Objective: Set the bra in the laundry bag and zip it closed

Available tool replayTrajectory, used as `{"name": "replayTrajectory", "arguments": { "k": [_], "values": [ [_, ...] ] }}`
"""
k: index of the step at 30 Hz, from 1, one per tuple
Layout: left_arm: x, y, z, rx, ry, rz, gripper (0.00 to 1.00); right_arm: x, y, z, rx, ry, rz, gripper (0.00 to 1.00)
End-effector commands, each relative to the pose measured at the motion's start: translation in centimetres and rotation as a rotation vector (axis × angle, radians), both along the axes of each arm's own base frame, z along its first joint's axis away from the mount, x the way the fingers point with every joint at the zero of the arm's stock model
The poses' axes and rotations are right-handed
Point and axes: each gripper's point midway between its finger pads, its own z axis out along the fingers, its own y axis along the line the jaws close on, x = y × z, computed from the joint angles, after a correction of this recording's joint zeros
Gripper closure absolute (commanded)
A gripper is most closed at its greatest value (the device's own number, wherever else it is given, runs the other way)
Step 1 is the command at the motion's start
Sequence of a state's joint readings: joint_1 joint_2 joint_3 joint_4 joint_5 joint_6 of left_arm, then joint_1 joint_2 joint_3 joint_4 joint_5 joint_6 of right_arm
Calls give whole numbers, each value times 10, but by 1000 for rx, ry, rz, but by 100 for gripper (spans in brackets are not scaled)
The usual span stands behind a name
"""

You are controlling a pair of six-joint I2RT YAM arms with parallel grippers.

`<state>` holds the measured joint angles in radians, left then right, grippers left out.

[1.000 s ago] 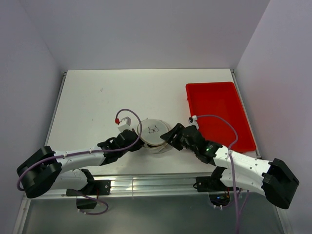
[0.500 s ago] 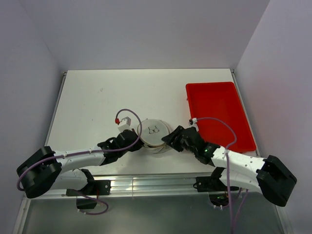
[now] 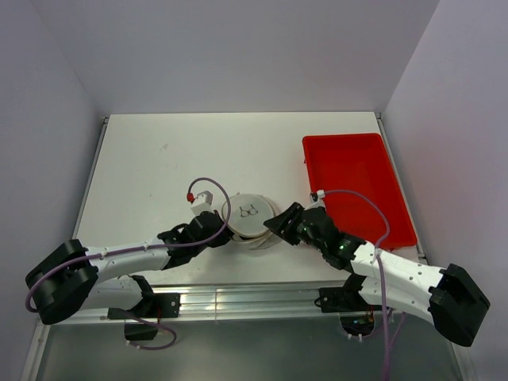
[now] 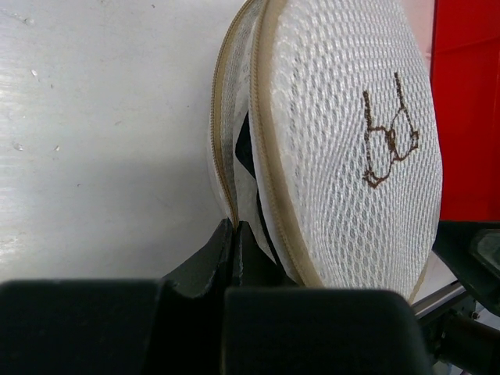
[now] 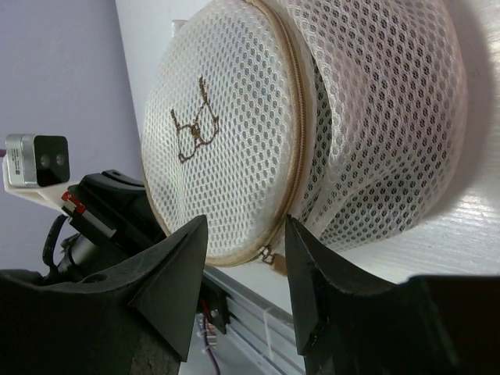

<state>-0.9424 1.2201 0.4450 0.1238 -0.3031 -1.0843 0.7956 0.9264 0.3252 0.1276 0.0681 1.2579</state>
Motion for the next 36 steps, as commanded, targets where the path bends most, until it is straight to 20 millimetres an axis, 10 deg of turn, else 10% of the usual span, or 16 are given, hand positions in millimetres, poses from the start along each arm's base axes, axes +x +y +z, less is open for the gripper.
{"name": "replayTrajectory", "arguments": {
  "k": [1,36],
  "values": [
    [7,-4,20,-10,-48,-3,100,3,-3,10,-13,-19,-6,48],
    [8,-4,24,-4,-59,-18,100,15,10,13,10,-7,3,49]
  ]
}}
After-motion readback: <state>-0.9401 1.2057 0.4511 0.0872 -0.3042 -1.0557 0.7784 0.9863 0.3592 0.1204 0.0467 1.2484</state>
